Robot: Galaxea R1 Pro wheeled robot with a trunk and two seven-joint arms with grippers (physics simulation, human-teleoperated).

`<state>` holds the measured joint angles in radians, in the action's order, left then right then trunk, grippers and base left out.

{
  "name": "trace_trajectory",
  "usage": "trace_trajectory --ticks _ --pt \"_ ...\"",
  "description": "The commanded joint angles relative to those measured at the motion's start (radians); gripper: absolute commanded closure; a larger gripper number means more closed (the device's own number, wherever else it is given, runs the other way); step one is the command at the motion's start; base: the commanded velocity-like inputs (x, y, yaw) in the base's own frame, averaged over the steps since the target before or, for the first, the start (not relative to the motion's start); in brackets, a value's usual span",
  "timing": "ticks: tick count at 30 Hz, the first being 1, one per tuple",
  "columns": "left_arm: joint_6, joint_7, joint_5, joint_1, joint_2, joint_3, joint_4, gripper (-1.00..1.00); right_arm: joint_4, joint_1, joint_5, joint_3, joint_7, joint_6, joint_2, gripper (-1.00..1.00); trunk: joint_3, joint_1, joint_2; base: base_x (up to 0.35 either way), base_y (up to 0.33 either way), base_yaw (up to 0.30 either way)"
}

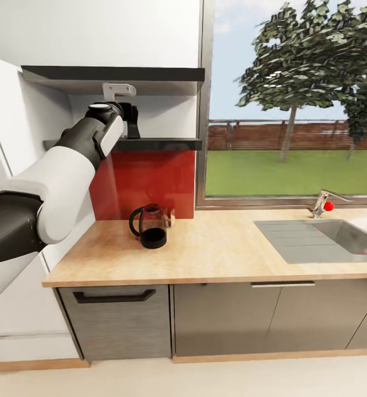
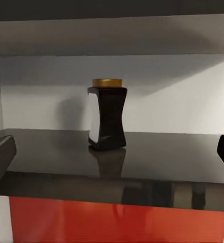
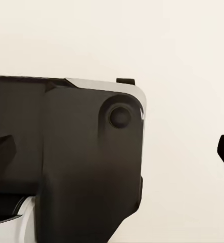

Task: Set up a coffee station on the kitchen countertop: keep the coffee maker on the countertop, move the bottle of coffee from the kitchen shelf to the counter next to the coffee maker, place a paper coffee filter on top of the coffee maker, put the saucer next to the coffee maker with the coffee cup on the saucer, and place the electric kettle next to the coffee maker.

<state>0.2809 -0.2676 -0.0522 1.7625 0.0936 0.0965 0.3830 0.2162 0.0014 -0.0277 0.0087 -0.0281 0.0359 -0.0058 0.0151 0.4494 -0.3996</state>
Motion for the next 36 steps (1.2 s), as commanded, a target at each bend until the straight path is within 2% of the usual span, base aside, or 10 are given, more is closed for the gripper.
trace_trajectory --ticks 1,17,27,31,36 --pt "0.008 -0.007 -0.006 0.000 0.000 0.008 0.010 -1.00 0.000 0.000 -0.003 0.001 -0.003 0.002 0.000 -1.00 0.000 0.001 0.000 0.161 0.000 0.000" --pt "0.014 -0.009 -0.005 -0.001 -0.005 0.006 0.034 -1.00 0.000 0.000 -0.003 0.001 -0.001 0.004 0.000 -1.00 0.000 0.001 0.000 0.269 0.000 0.000" --pt "0.016 -0.016 0.004 -0.003 -0.007 0.011 0.047 -1.00 0.000 0.000 -0.003 0.000 -0.001 0.003 0.000 -1.00 0.000 0.001 0.000 0.024 0.000 0.000" --pt "0.018 -0.015 0.004 -0.003 -0.016 0.010 0.071 -1.00 0.000 0.000 -0.003 0.000 -0.001 0.004 0.000 -1.00 0.000 0.001 0.000 0.014 0.000 0.000" --pt "0.018 -0.015 -0.001 -0.003 -0.025 0.007 0.075 -1.00 0.000 0.000 -0.003 0.001 -0.001 0.003 0.000 -1.00 0.000 0.001 0.000 0.240 0.000 0.000"
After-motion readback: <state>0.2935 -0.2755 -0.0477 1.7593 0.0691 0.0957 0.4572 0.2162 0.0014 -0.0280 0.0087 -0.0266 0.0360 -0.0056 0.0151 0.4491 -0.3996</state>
